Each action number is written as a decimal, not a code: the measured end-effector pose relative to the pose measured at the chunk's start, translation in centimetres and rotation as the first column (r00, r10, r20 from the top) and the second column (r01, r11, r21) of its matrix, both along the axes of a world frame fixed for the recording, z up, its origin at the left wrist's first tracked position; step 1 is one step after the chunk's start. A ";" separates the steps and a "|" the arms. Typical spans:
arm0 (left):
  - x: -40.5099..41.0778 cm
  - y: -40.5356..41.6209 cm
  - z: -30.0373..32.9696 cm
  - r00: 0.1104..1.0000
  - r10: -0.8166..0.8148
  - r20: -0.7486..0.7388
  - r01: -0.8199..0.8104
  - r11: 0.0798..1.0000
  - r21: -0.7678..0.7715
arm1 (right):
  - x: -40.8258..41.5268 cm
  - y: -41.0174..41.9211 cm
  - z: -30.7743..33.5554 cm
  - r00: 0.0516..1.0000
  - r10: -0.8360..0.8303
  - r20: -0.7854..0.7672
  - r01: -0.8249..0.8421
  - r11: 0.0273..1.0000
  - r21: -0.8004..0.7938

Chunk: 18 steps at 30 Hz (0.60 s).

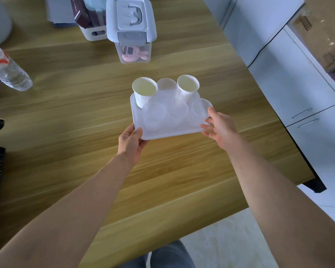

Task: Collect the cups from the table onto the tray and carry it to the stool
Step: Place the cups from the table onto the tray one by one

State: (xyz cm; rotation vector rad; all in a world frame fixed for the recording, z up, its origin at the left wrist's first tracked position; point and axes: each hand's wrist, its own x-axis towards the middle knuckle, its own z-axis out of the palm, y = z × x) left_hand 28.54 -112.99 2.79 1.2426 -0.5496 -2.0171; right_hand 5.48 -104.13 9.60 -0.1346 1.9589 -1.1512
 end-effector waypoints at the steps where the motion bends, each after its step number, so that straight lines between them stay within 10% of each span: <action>1: 0.0 0.0 0.0 1.000 0.000 0.001 0.000 1.000 0.000 | 0.0 0.0 0.1 1.000 -0.003 -0.003 0.003 1.000 0.002; 18: 1.1 -1.2 0.7 1.000 0.005 0.006 -0.005 1.000 -0.021 | 0.8 3.0 -1.6 0.944 0.187 -0.273 -0.180 0.982 0.051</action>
